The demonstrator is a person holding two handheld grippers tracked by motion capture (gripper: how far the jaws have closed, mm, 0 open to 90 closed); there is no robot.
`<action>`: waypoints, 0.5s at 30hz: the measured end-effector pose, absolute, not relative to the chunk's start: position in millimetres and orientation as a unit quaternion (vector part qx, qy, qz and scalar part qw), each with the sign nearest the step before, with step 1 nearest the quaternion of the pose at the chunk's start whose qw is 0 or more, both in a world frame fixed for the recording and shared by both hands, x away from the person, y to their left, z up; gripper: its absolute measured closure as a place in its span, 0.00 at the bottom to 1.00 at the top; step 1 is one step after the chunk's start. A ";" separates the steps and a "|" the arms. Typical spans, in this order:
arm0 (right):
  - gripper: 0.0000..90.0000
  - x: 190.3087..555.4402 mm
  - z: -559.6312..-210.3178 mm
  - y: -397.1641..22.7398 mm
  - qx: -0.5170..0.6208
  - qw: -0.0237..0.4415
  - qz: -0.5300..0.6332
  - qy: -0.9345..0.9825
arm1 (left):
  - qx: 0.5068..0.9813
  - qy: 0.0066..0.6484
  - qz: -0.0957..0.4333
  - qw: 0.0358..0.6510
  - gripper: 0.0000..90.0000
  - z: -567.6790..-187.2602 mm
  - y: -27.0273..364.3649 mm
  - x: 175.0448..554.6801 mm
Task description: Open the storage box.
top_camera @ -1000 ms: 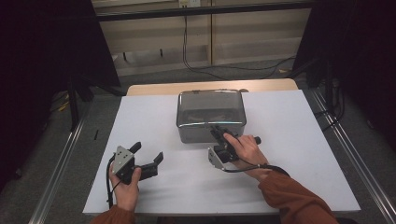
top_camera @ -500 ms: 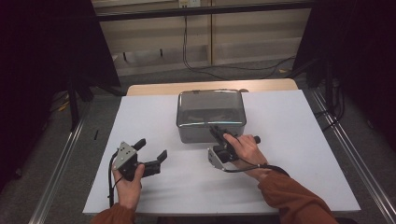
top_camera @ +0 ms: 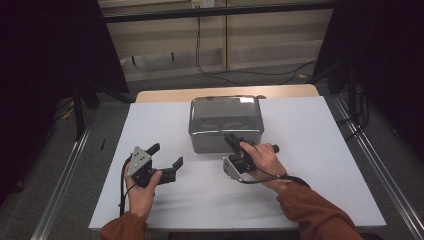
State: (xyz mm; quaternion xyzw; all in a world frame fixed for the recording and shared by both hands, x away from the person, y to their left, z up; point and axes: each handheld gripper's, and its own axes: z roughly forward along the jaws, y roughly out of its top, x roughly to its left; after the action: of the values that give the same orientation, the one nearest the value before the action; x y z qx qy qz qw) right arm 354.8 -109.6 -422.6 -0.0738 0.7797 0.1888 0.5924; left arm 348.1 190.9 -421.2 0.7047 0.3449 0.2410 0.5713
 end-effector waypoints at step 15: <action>0.88 357.4 -412.3 -109.3 -0.069 0.601 0.195 0.772 | 0.715 0.322 0.234 0.575 0.04 -413.2 173.1 375.1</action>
State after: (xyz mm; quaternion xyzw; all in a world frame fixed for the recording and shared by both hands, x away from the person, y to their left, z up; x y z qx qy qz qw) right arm 357.4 -109.3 -412.3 -0.0694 0.7717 0.1950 0.6013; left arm 375.1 173.1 -413.2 0.7148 0.3222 0.2343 0.5748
